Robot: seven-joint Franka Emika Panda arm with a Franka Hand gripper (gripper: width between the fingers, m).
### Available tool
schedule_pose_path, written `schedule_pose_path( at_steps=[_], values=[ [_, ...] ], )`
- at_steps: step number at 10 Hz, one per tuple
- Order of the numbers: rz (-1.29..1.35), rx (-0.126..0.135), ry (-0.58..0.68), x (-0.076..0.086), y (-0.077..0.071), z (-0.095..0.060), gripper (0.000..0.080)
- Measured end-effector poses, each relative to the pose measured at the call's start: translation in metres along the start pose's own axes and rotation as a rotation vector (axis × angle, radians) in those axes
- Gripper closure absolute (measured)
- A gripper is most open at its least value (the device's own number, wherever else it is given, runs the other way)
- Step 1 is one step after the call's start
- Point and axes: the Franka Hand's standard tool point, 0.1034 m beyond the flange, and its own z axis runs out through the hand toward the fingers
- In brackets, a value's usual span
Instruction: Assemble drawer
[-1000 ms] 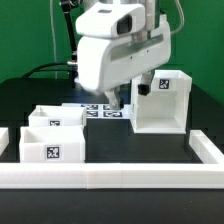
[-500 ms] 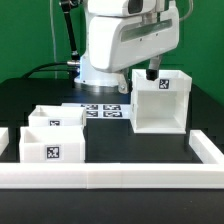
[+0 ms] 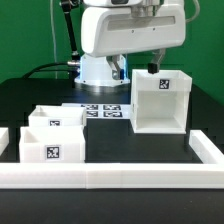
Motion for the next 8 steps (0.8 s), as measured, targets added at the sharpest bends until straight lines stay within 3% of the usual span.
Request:
schedule_pose_path(
  at_steps=[2, 6, 8],
  values=[
    [0.110, -0.001, -0.011, -0.007, -0.018, -0.002, 0.0150],
    [0.108, 0.000, -0.009, -0.007, -0.019, 0.000, 0.0150],
    [0.259, -0.005, -0.021, -0.020, -0.034, 0.000, 0.0150]
  ],
)
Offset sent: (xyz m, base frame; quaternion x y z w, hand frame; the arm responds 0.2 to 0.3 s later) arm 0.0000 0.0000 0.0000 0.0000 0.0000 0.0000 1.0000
